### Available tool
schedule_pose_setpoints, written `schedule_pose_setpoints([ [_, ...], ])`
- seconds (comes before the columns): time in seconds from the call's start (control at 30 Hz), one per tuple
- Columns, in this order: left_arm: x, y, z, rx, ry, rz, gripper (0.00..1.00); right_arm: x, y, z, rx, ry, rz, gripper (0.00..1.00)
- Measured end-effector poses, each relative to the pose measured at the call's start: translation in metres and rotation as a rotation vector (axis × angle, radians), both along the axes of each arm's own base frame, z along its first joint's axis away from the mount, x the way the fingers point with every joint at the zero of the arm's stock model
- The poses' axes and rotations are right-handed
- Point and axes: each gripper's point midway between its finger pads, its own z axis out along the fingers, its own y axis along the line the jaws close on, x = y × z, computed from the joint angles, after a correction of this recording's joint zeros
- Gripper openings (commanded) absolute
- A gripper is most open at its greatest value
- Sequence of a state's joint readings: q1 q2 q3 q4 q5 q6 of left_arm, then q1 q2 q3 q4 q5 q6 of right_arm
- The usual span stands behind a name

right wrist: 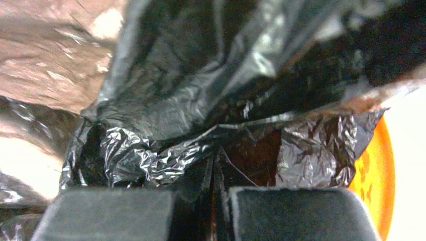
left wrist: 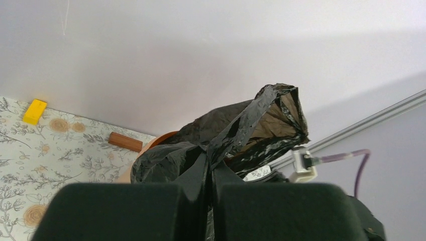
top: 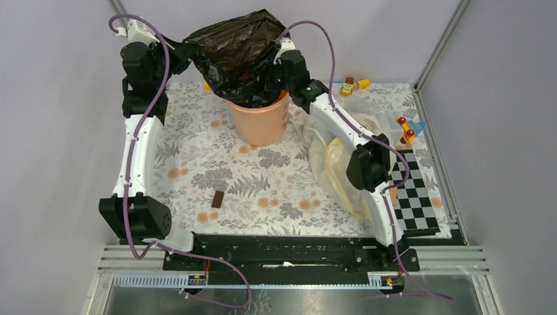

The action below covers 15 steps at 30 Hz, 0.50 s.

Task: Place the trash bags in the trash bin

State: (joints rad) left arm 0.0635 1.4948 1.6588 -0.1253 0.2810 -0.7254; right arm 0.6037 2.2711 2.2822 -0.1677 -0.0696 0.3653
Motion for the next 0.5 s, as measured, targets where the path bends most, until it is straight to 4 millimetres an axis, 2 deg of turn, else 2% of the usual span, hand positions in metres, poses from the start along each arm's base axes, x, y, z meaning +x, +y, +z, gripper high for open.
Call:
schedule_pose_setpoints([
  [0.1,0.000,-0.001,0.000,-0.006,0.001,-0.007,0.00,-0.001,0.002,-0.018,-0.024,0.036,0.003,0.00],
  [0.23,-0.001,-0.004,0.002,-0.019,-0.004,-0.024,0.00,-0.006,0.003,-0.042,-0.052,0.070,0.010,0.06],
  [0.37,-0.001,-0.007,-0.001,-0.033,0.000,-0.043,0.00,-0.018,-0.003,-0.064,-0.100,0.111,0.013,0.19],
  [0.43,0.000,-0.008,-0.006,-0.039,0.015,-0.047,0.00,-0.027,-0.010,-0.061,-0.116,0.121,0.007,0.24],
  [0.5,0.000,-0.008,-0.009,-0.041,0.022,-0.048,0.00,-0.036,-0.018,-0.048,-0.114,0.115,0.001,0.29],
])
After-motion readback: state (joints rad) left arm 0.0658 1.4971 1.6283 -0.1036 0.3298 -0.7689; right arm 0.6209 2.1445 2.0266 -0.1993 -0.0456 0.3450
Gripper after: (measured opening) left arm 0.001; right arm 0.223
